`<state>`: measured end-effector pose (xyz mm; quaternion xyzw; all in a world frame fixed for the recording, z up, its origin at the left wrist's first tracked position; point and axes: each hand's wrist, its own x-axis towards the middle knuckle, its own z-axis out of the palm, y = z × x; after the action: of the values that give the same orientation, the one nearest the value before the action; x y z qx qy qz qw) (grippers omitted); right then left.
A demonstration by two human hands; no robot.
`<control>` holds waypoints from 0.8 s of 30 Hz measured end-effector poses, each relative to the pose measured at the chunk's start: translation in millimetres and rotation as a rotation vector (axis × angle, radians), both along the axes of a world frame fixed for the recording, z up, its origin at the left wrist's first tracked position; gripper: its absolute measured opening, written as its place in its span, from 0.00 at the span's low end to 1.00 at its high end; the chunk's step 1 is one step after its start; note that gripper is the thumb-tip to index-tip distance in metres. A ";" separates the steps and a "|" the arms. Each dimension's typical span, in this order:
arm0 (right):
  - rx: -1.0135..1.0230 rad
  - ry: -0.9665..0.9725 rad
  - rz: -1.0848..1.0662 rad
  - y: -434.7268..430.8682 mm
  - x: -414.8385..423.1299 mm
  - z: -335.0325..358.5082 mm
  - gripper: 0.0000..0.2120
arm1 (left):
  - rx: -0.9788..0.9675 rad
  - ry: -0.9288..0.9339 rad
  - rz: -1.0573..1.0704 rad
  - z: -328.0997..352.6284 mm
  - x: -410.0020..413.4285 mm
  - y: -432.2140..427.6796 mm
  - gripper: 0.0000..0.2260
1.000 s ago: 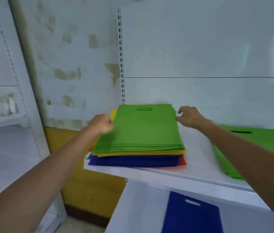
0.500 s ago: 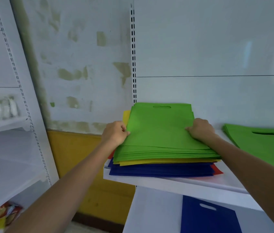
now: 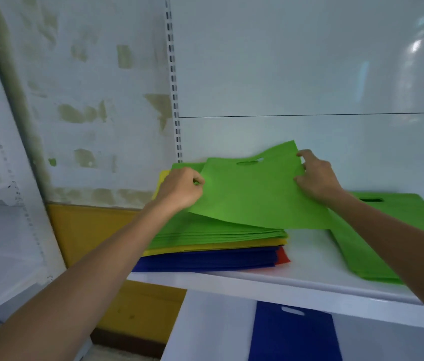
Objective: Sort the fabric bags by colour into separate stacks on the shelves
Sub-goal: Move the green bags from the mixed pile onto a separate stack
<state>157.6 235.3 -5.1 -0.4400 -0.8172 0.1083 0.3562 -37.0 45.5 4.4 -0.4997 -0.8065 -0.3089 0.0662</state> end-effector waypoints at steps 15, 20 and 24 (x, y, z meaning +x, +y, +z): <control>-0.030 -0.276 -0.191 61.4 236.3 7.5 0.19 | 0.094 -0.073 -0.167 -12.1 197.4 115.6 0.13; -0.150 -0.401 -0.182 78.8 264.7 -15.1 0.21 | -0.001 -0.108 -0.102 -46.5 233.0 128.3 0.09; -0.291 -0.530 -0.153 86.1 272.1 -46.5 0.23 | -0.170 -0.085 -0.039 -72.0 244.7 130.1 0.08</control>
<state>429.6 321.4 -51.7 -0.5595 -0.8220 0.0785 0.0711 207.8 175.7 -67.6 -0.5054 -0.8221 -0.2615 -0.0166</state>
